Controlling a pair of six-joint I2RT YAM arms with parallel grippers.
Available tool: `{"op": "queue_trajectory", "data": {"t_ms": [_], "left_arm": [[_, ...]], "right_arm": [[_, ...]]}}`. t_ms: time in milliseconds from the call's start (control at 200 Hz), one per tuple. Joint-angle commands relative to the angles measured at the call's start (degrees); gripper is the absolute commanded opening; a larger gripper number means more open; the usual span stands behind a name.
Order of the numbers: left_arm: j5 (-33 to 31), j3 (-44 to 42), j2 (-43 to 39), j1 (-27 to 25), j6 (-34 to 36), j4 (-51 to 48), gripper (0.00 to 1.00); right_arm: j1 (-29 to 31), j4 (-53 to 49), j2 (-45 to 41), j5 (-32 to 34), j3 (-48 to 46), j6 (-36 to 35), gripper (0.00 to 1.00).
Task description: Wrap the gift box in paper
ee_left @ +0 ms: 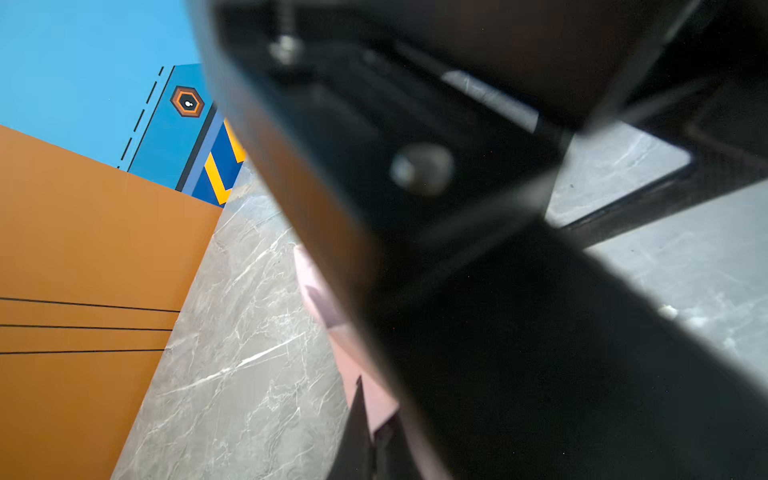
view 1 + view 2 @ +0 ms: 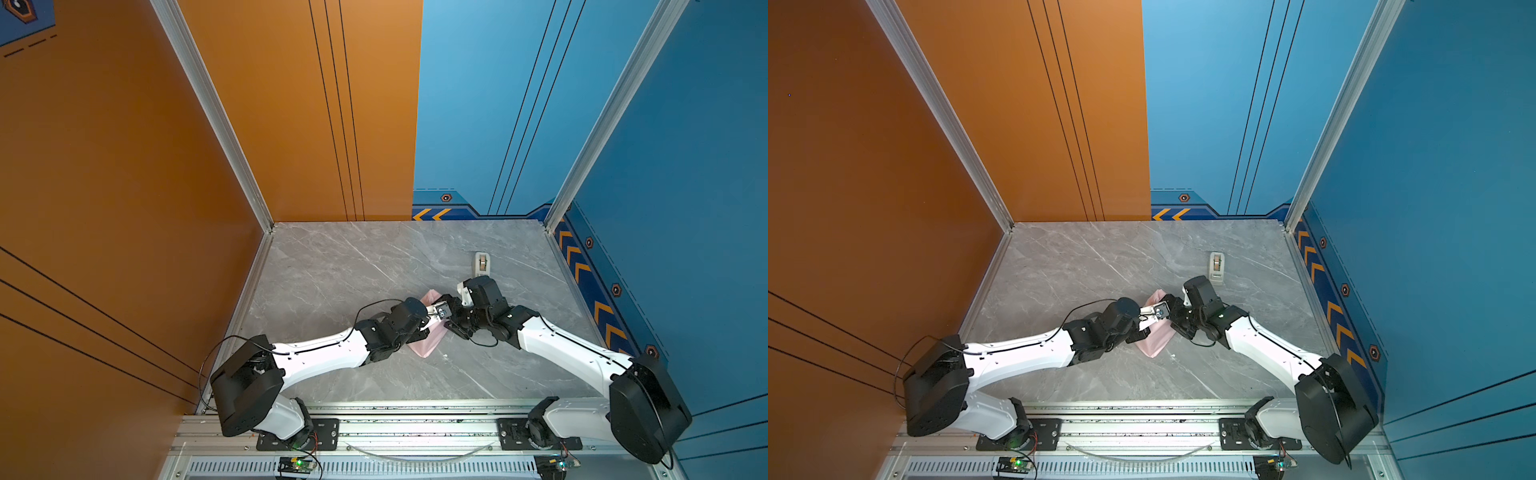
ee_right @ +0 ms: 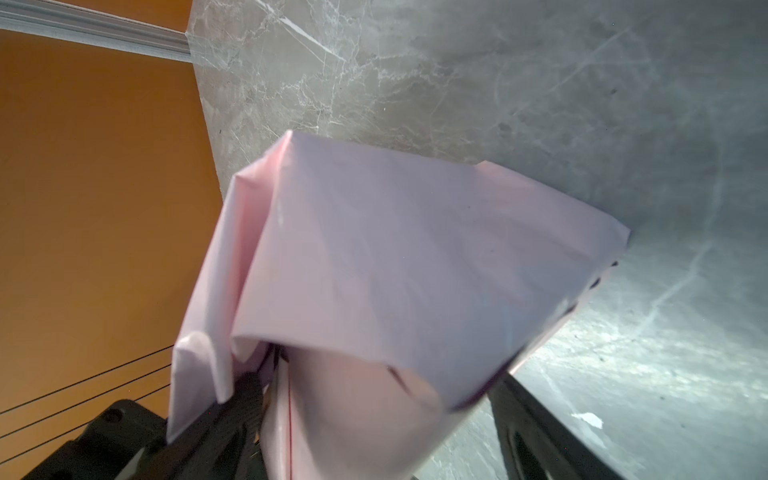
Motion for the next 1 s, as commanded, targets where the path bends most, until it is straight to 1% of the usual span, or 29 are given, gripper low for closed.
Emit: {"op": "queue_trajectory", "data": {"t_ms": [0,150,320,441,536,711,811,991], "left_arm": [[1.36,-0.45,2.19,-1.24,1.34,-4.66,0.03],[1.44,-0.66,1.84,-0.97,1.15,-4.48,0.03],[1.67,-0.49,2.02,-1.01,1.17,-4.19,0.03],[1.36,-0.4,2.41,-0.83,1.17,-4.22,0.03],[1.17,-0.39,2.71,-0.67,0.48,-4.2,0.03],[1.35,-0.72,3.2,-0.08,-1.0,-3.9,0.03],[1.88,-0.71,3.28,0.33,-1.67,-3.82,0.03],[2.34,-0.82,3.16,0.57,-1.51,-3.89,0.03]], "right_arm": [[-2.15,-1.67,-4.95,-1.13,0.47,-2.15,0.89],[-3.77,-0.32,-10.6,-1.67,-0.43,-1.99,0.94],[-3.92,-0.17,-9.81,-2.58,-0.6,0.76,1.0],[-3.95,-1.49,-9.35,-1.81,-0.81,3.03,1.0],[-4.66,-3.07,-9.93,-1.43,-0.78,2.98,1.0],[-9.26,-1.45,-15.02,-4.31,-3.83,3.72,1.0],[-10.65,-0.7,-16.87,-6.9,-4.78,4.04,1.0],[-9.56,-0.42,-15.55,-7.79,-4.45,4.6,1.0]]}}
